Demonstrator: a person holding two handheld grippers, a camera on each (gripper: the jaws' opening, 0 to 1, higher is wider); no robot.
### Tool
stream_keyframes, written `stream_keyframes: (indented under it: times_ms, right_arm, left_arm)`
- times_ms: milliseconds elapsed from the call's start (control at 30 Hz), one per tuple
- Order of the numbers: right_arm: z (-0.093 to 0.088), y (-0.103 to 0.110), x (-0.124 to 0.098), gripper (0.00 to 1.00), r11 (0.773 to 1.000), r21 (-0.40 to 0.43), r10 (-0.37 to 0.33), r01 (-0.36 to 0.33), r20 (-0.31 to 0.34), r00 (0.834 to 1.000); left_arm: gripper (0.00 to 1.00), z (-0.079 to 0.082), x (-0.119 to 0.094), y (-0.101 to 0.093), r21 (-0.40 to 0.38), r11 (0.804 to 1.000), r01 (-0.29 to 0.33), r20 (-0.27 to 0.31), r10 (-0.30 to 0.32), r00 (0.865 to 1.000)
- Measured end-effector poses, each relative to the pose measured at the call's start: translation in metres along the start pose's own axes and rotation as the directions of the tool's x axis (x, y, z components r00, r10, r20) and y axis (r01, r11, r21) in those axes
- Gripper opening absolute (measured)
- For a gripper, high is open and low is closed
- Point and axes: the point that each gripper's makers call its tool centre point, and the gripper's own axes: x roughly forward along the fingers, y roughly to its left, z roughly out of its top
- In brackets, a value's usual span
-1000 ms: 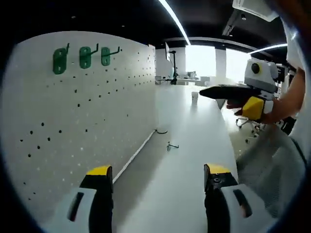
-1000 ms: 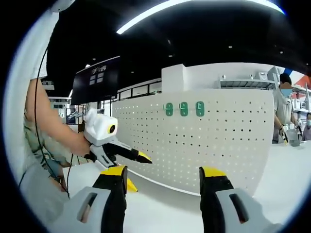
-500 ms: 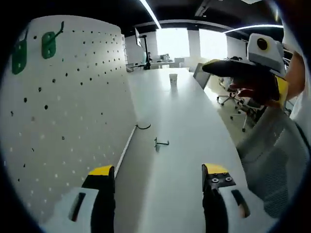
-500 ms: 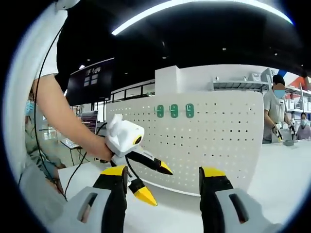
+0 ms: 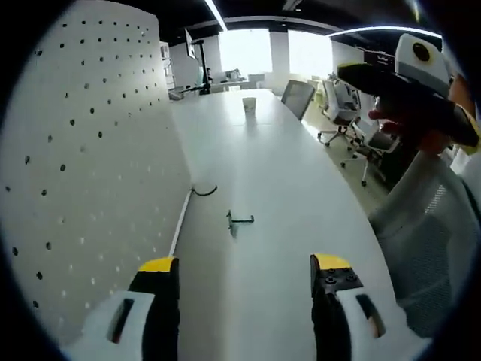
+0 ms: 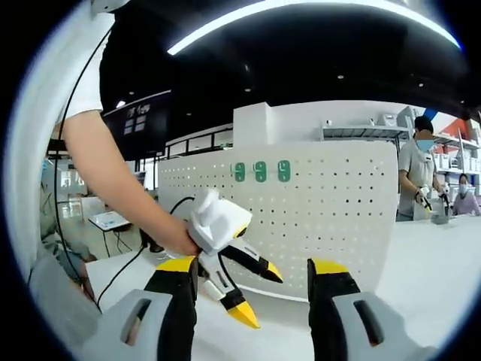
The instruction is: Insert the hook assembly into the mounting plate slot until the hook locks in place.
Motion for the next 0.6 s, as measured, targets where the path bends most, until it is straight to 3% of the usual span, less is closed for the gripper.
stream_keyframes:
  times_ms: [600]
  right_arm:
    - [-0.001,-0.01,-0.015,0.56,0.999,-0.003,-0.037,0.037,-0.003,0.999]
  left_arm:
    - [0.7,0.004,0.047,0.012,0.082,0.993,0.082,-0.126,-0.071,0.99]
